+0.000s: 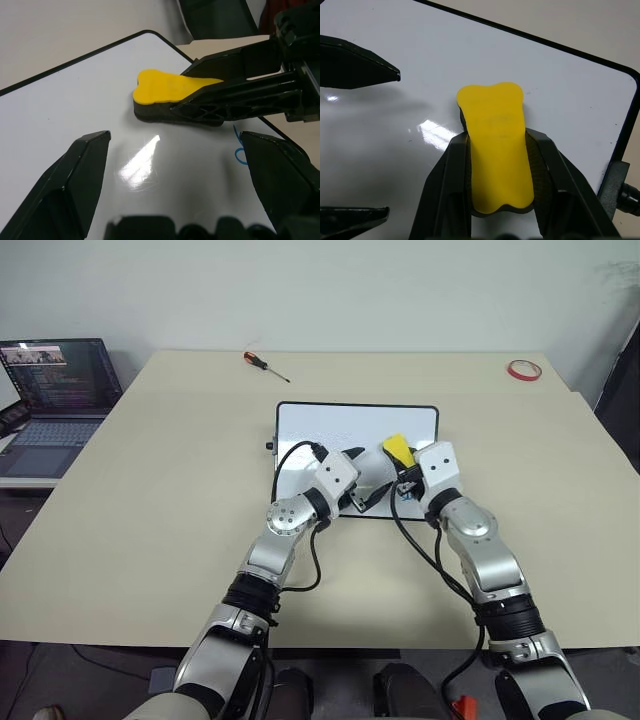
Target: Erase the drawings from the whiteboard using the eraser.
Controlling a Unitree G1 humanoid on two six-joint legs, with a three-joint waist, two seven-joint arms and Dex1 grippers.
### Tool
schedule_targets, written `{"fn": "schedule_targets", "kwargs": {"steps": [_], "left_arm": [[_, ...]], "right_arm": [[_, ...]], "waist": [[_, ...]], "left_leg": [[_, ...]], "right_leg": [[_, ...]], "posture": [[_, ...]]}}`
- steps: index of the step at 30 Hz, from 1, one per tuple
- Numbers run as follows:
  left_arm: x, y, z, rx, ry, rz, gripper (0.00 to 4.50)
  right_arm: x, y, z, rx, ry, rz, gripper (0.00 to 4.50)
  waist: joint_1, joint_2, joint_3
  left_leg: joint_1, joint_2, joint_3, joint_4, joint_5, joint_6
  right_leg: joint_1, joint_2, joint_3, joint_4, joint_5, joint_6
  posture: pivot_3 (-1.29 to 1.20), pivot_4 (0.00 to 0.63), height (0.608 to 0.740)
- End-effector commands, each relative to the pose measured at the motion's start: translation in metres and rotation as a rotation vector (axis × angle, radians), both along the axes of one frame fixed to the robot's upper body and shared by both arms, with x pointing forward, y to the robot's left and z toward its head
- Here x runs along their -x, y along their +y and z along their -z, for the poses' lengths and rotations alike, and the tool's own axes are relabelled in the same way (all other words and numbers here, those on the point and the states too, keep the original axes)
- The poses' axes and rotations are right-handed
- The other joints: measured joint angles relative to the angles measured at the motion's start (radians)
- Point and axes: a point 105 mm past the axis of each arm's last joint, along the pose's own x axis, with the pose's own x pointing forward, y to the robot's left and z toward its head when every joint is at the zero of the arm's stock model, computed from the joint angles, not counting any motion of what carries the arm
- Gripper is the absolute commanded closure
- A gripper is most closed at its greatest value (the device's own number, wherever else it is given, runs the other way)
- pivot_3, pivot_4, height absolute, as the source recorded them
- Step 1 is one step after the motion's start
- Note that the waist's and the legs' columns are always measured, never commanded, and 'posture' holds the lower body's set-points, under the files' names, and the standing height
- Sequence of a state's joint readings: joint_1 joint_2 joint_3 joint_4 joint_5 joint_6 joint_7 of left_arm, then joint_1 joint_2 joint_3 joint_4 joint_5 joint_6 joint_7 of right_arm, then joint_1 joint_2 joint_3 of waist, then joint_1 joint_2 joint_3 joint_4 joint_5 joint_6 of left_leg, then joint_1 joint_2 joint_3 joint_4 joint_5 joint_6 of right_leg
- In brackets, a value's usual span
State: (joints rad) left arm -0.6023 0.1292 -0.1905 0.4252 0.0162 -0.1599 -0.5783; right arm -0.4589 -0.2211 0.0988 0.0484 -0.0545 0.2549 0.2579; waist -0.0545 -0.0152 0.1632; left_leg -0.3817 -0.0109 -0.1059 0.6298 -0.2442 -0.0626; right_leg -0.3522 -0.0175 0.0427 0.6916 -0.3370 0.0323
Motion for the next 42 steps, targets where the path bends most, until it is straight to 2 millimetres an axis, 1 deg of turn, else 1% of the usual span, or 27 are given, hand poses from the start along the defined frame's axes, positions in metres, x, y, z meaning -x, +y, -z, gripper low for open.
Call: {"fn": "schedule_targets", "kwargs": {"steps": [1, 6, 9, 12, 15, 17, 23, 29, 34, 37, 42], "left_arm": [[0.000, -0.002, -0.013, 0.018, -0.049, 0.003, 0.00], [0.002, -0.003, -0.011, 0.021, -0.043, 0.006, 0.00], [0.003, -0.003, -0.010, 0.021, -0.041, 0.008, 0.00], [0.004, -0.003, -0.010, 0.020, -0.039, 0.011, 0.00], [0.004, -0.002, -0.009, 0.019, -0.036, 0.012, 0.00], [0.005, -0.003, -0.009, 0.021, -0.036, 0.013, 0.00], [0.006, -0.005, -0.009, 0.023, -0.034, 0.019, 0.00], [0.007, -0.007, -0.009, 0.026, -0.034, 0.028, 0.00], [0.007, -0.010, -0.009, 0.027, -0.033, 0.036, 0.00], [0.007, -0.011, -0.009, 0.028, -0.033, 0.042, 0.00], [0.008, -0.012, -0.009, 0.028, -0.032, 0.047, 0.00]], "right_arm": [[-0.005, -0.016, 0.017, 0.022, 0.079, 0.064, 3.32], [-0.004, -0.034, 0.022, 0.063, 0.085, 0.140, 3.32], [0.000, -0.044, 0.026, 0.094, 0.096, 0.170, 3.32], [0.006, -0.054, 0.031, 0.130, 0.111, 0.195, 3.32], [0.019, -0.073, 0.041, 0.190, 0.144, 0.242, 3.32], [0.025, -0.082, 0.045, 0.208, 0.162, 0.267, 3.32], [0.034, -0.093, 0.049, 0.221, 0.183, 0.306, 3.32], [0.033, -0.093, 0.045, 0.195, 0.178, 0.308, 3.32], [0.023, -0.071, 0.030, 0.134, 0.116, 0.246, 3.32], [0.013, -0.056, 0.019, 0.114, 0.067, 0.213, 3.32], [-0.003, -0.040, 0.006, 0.097, 0.019, 0.189, 3.32]], "waist": [[0.001, 0.000, 0.000], [0.007, 0.000, 0.000], [0.015, 0.000, 0.000], [0.029, -0.001, 0.000], [0.036, -0.001, -0.001], [0.037, -0.002, -0.001], [0.037, -0.002, -0.001], [0.037, -0.002, -0.001], [0.029, -0.002, -0.001], [0.019, -0.003, 0.000], [0.007, -0.003, 0.000]], "left_leg": [[0.000, 0.000, 0.000, 0.000, 0.000, 0.000], [0.000, 0.000, 0.000, 0.000, 0.000, 0.000], [0.000, -0.001, 0.000, 0.000, 0.000, 0.000], [0.000, -0.002, -0.001, 0.000, 0.000, 0.000], [-0.001, -0.003, -0.002, 0.001, 0.000, 0.000], [0.000, -0.004, -0.003, 0.001, 0.000, 0.000], [0.001, -0.004, -0.003, 0.001, 0.000, 0.000], [0.001, -0.005, -0.004, 0.000, 0.000, 0.001], [0.001, -0.005, -0.004, 0.000, 0.001, 0.001], [0.002, -0.005, -0.004, 0.000, 0.001, 0.002], [0.003, -0.004, -0.003, 0.000, 0.001, 0.002]], "right_leg": [[0.000, 0.000, 0.000, 0.000, 0.000, 0.000], [0.001, 0.000, 0.000, 0.000, 0.000, 0.000], [0.001, 0.000, -0.001, 0.000, 0.000, 0.000], [0.002, 0.000, -0.001, -0.001, 0.000, 0.000], [0.004, 0.000, -0.002, -0.004, 0.000, 0.000], [0.005, 0.000, -0.002, -0.005, 0.000, 0.001], [0.008, 0.000, -0.002, -0.006, 0.000, 0.002], [0.010, -0.001, -0.003, -0.010, 0.002, 0.004], [0.010, -0.001, -0.003, -0.010, 0.002, 0.004], [0.010, -0.001, -0.003, -0.010, 0.003, 0.006], [0.009, -0.001, -0.002, -0.010, 0.004, 0.006]], "posture": [[0.00, 0.150, 0.740], [0.00, 0.150, 0.740], [0.00, 0.150, 0.740], [0.00, 0.150, 0.740], [0.00, 0.150, 0.740], [0.00, 0.150, 0.740], [0.00, 0.150, 0.740], [0.00, 0.150, 0.740], [0.00, 0.150, 0.740], [0.00, 0.150, 0.740], [0.00, 0.150, 0.740]]}}
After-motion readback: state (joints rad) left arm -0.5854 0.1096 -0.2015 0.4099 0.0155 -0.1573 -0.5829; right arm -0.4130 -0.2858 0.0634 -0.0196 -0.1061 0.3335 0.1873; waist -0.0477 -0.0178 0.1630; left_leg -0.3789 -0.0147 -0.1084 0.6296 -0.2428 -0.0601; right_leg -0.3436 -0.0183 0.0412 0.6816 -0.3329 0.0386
